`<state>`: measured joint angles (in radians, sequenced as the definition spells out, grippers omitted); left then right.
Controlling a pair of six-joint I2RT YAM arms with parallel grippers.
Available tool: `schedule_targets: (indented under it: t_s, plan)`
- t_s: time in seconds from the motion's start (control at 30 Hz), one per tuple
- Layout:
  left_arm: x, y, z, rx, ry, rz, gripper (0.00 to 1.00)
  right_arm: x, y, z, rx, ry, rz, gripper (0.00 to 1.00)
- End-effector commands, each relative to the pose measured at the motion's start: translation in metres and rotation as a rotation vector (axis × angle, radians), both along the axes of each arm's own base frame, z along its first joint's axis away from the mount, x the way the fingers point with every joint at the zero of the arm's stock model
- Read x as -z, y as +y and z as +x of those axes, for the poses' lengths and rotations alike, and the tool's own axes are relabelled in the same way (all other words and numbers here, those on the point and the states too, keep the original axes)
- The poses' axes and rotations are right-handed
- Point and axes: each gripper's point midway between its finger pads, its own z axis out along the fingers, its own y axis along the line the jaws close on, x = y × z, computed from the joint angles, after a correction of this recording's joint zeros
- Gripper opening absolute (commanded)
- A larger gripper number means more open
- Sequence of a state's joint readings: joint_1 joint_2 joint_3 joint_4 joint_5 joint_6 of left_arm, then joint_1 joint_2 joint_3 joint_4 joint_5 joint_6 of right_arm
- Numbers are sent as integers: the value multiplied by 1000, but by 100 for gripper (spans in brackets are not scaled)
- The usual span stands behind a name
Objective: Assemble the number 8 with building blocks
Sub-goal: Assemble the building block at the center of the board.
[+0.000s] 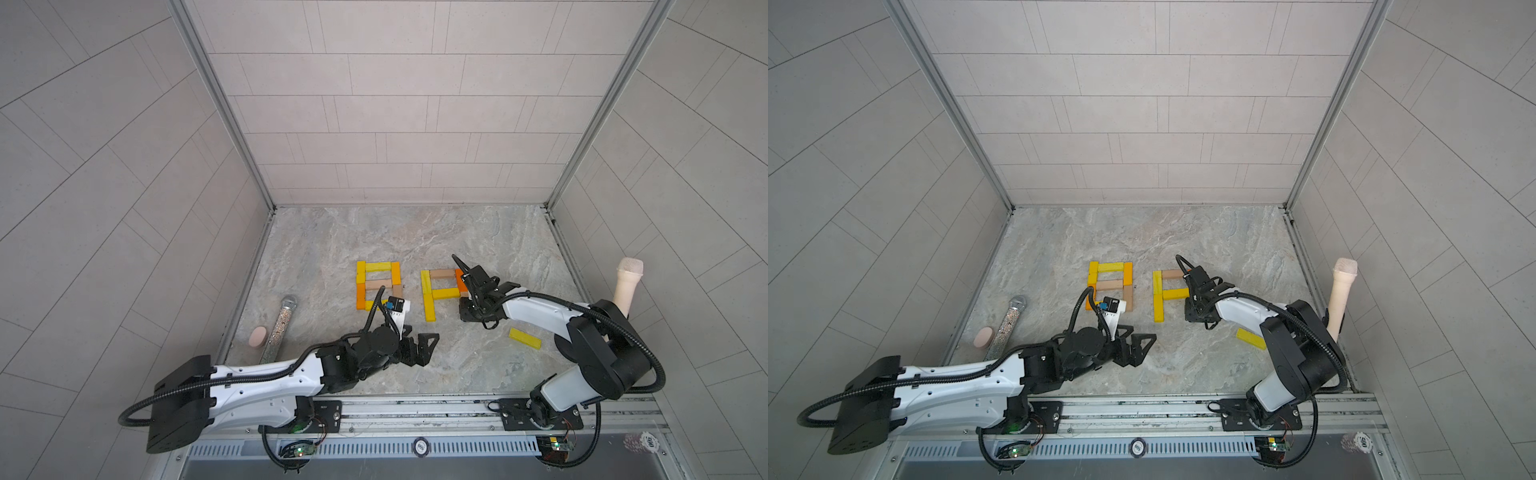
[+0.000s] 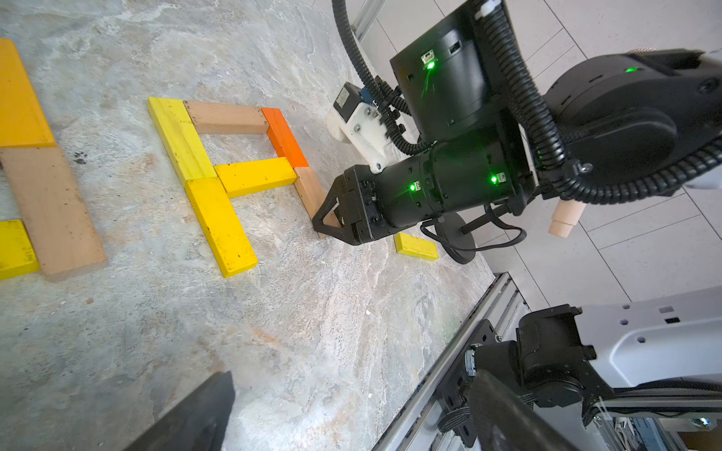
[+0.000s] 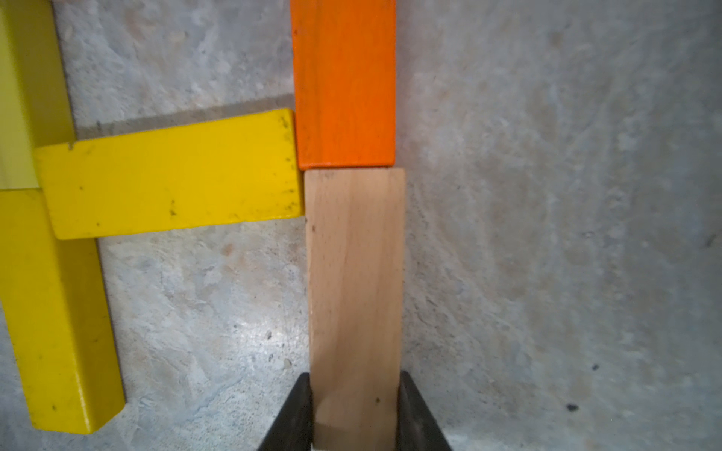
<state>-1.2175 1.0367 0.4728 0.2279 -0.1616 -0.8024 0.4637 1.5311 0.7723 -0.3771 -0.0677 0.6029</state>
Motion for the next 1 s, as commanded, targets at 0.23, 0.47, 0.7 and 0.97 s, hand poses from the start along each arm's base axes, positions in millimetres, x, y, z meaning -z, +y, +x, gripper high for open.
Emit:
schedule_targets:
  t_s: [0.23,0.47,0.7,0.97]
  plan:
    - [-2,6,4,-26,-20,-3,99,3,-2,1,3,17,-18,34]
    - [0,6,4,-22,-17,8,99,-5,-1,2,0,3,-12,48]
    - [0,7,3,-18,-16,14,99,-29,-7,-6,16,-48,6,64]
    - [-1,3,2,-2,-15,17,99,-45,-61,-28,167,-65,37,85]
